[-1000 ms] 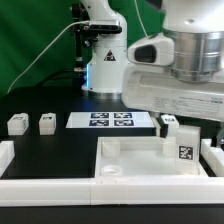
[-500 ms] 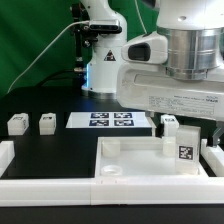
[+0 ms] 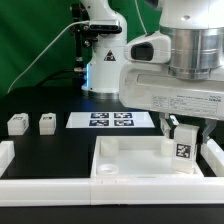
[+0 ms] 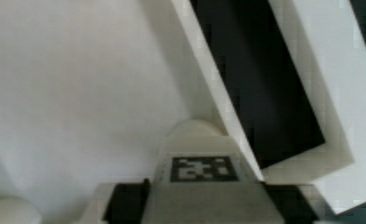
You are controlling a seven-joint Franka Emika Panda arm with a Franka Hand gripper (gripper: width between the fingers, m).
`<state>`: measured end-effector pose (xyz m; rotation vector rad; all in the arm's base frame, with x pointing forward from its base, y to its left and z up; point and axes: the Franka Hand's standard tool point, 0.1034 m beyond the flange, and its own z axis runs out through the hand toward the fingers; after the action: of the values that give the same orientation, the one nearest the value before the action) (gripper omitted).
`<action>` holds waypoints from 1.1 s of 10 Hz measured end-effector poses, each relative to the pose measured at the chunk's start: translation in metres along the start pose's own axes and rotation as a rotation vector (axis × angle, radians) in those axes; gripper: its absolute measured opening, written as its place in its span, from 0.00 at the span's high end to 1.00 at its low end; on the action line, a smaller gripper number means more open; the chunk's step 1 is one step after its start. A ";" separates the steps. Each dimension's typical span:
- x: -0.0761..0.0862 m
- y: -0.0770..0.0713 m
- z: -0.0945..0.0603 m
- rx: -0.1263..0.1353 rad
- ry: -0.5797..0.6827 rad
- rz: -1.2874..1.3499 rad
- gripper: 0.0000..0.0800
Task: Assemble one leg
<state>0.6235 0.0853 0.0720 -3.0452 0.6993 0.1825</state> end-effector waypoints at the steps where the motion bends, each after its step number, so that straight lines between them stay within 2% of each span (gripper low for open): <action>1: 0.000 0.000 0.000 0.000 0.000 0.010 0.64; 3: 0.000 0.000 0.000 0.000 0.000 0.055 0.64; 6: -0.002 -0.003 0.000 0.001 -0.002 0.292 0.64; 11: -0.015 -0.023 0.002 0.023 -0.032 0.854 0.63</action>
Offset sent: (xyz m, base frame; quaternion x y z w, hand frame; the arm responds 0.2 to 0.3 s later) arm 0.0000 0.0000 0.0000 0.0000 0.0000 0.1790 0.9838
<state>0.6200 0.1125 0.0717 -2.4953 1.9116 0.2142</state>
